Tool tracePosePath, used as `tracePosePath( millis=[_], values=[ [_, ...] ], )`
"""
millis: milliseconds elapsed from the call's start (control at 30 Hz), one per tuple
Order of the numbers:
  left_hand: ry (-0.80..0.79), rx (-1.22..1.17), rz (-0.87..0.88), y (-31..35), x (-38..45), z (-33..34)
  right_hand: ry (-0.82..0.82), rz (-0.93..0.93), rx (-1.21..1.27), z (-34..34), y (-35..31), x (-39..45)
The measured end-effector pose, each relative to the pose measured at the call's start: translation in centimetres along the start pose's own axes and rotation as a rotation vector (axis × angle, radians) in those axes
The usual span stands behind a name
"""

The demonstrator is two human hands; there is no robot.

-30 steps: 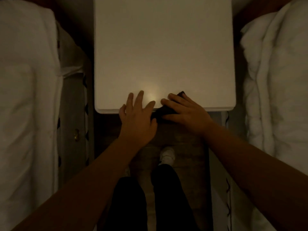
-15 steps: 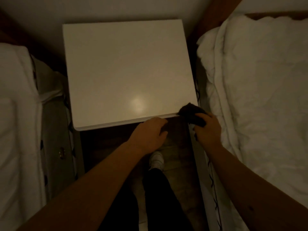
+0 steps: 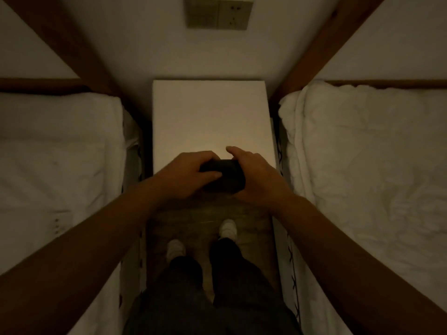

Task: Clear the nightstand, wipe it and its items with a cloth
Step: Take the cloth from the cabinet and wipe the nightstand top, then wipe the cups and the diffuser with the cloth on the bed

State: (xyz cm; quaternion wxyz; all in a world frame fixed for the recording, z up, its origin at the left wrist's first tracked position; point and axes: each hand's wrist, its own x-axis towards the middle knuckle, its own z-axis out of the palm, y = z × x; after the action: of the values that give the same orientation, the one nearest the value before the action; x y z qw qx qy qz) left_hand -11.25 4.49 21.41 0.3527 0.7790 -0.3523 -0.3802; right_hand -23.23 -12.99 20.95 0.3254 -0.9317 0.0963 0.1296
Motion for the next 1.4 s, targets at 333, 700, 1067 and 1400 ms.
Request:
tracePosePath(
  millis=[333,700,1067,1400],
  values=[
    [0.219,-0.156,0.029,5.0,-10.4,-9.2,-0.224,-0.012,0.248,-9.0,-11.0,-1.2],
    [0.664,-0.459,-0.04,6.8,-18.9,-14.4,-0.089,0.031,1.113,-9.5,-21.3,0.6],
    [1.142,-0.568,-0.275,6.5,-24.4,-12.6,-0.492,-0.056,1.033,-7.6,-26.5,5.7],
    [1.668,-0.799,-0.624,5.2,-36.4,0.3,-0.953,-0.384,0.63,4.8,-34.6,2.4]
  ],
)
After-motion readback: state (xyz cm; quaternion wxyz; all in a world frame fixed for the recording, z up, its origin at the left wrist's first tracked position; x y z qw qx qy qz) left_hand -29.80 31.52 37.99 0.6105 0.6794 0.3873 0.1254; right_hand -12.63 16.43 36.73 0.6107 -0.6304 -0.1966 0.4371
